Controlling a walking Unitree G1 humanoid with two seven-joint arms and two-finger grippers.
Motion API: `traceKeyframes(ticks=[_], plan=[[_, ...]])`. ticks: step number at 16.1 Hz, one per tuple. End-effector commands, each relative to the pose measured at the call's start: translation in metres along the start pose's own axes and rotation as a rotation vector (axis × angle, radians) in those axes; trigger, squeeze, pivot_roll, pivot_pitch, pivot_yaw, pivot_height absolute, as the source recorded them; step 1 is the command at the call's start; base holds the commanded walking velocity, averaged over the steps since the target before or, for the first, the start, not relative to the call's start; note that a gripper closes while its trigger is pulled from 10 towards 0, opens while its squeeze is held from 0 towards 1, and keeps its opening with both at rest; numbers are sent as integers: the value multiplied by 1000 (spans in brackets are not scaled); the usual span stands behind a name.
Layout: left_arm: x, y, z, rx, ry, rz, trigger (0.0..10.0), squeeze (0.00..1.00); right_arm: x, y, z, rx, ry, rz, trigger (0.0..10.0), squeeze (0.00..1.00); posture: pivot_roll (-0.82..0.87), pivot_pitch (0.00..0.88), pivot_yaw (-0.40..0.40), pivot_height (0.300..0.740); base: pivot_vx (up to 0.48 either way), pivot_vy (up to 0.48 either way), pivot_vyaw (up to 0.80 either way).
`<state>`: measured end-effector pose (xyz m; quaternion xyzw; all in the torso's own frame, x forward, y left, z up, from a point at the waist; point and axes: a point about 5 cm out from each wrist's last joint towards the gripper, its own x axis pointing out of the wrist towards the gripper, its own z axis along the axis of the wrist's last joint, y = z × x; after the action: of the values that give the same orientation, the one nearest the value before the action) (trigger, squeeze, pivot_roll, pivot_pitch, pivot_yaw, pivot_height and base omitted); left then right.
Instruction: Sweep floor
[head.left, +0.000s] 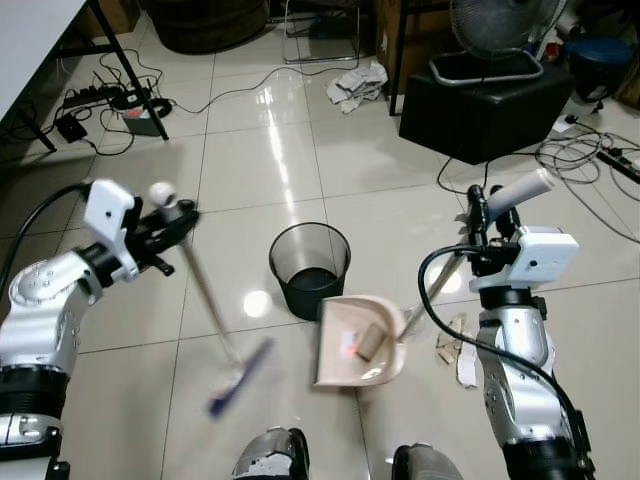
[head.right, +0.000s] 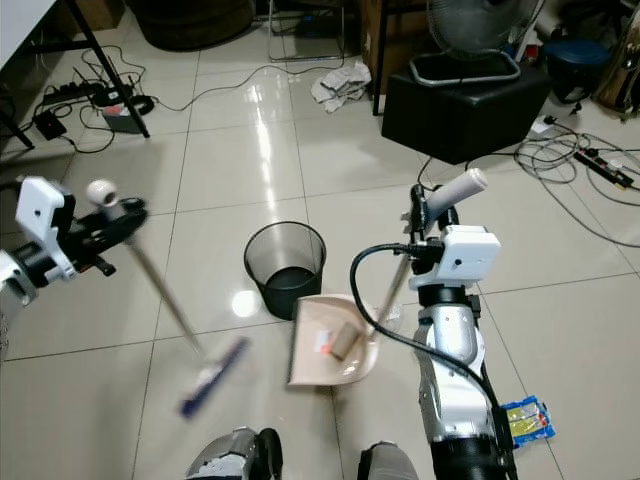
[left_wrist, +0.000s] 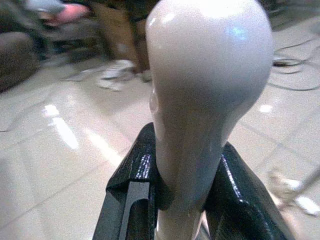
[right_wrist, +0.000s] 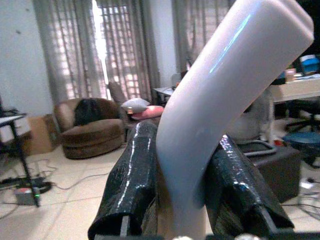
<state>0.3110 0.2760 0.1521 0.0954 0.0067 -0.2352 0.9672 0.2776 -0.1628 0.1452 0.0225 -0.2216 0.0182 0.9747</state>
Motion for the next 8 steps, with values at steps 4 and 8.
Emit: traceKeyframes(ticks=[4, 8], plan=[[-11, -2, -38, -31, 52, 357, 10000, 0, 8, 22, 35, 146, -66, 97, 10000, 0, -26, 60, 104, 740, 0, 0, 0], [-13, -18, -54, -41, 50, 455, 10000, 0, 15, 35, 45, 224, -42, 175, 10000, 0, -28, 59, 92, 740, 0, 0, 0]])
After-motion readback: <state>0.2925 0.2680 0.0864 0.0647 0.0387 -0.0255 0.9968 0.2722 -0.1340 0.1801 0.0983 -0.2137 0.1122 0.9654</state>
